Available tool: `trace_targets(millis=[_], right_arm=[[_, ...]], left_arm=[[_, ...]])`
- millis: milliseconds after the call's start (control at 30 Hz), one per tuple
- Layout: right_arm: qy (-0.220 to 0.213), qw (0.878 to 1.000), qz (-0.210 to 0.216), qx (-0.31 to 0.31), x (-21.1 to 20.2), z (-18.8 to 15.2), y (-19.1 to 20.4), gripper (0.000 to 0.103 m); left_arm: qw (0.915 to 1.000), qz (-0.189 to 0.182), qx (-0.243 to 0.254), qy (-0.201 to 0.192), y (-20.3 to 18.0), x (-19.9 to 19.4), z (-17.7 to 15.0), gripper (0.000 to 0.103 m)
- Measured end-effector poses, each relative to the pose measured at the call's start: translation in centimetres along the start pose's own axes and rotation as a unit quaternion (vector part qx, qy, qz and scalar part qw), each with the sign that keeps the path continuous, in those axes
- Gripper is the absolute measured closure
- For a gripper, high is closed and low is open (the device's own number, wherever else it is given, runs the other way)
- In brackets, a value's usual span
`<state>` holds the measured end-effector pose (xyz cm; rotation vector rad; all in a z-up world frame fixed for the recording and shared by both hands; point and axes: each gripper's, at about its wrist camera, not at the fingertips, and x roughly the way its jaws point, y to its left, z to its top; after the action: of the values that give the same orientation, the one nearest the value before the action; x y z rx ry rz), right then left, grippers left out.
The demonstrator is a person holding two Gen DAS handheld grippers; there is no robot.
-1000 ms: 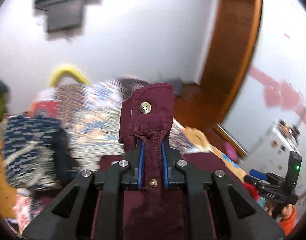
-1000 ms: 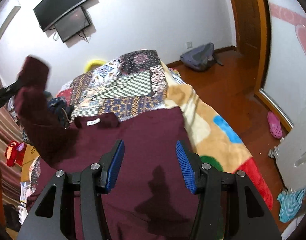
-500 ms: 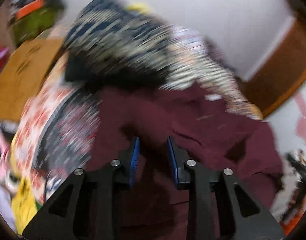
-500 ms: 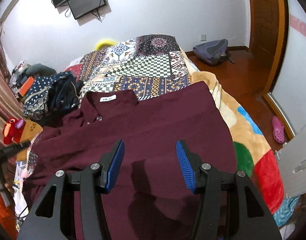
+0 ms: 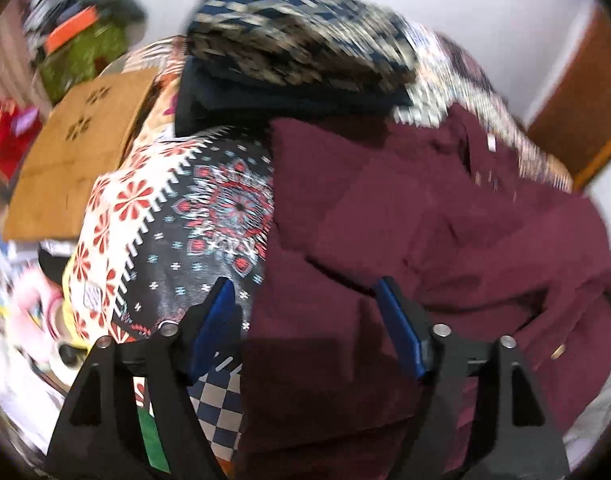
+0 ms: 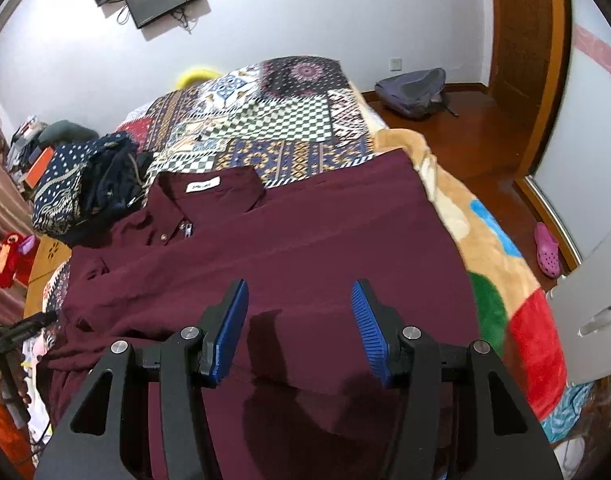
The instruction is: Fold large clothes
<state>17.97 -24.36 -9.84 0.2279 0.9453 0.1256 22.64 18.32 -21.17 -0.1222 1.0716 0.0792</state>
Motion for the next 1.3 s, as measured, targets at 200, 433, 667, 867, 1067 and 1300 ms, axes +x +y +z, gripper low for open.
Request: trace_targets(millis=[200,433,667,867,1067,1300], right_arm=[[0.016,1.000,0.005,-0.006,1.3,-0.2,0.6,0.053],[0.014,1.000,-0.006,0.015,1.3,0.0,-0.9,0.053],[0.002,0.998,-0.029,0.058,0.8,0.0,-4.0,0.053],[-0.005,0.997,-0.035,0.065,0.8,0.2,-4.6,0.053],[-0.005,0.998,-0.040,0.056,1.2,0.3,-4.6,0.053],[-0.014,0.997,-0.028,0.072,1.1,0.2,-5.2,0.053]], left_arm=[[0.9933,0.008,0.110,0.034,-4.4,2.6,-1.1,0.023],[0.9795,0.045,0.196,0.004,-7.8,3.8,1.9,0.020],[0.9751,-0.032,0.219,-0.011,-9.0,4.5,7.4,0.060],[0.9790,-0.087,0.184,0.007,-9.2,5.3,12.3,0.062],[0.9788,-0.126,0.159,0.025,-9.2,5.8,14.2,0.086],[0.9757,-0.135,0.170,0.033,-8.8,-0.6,14.0,0.088]])
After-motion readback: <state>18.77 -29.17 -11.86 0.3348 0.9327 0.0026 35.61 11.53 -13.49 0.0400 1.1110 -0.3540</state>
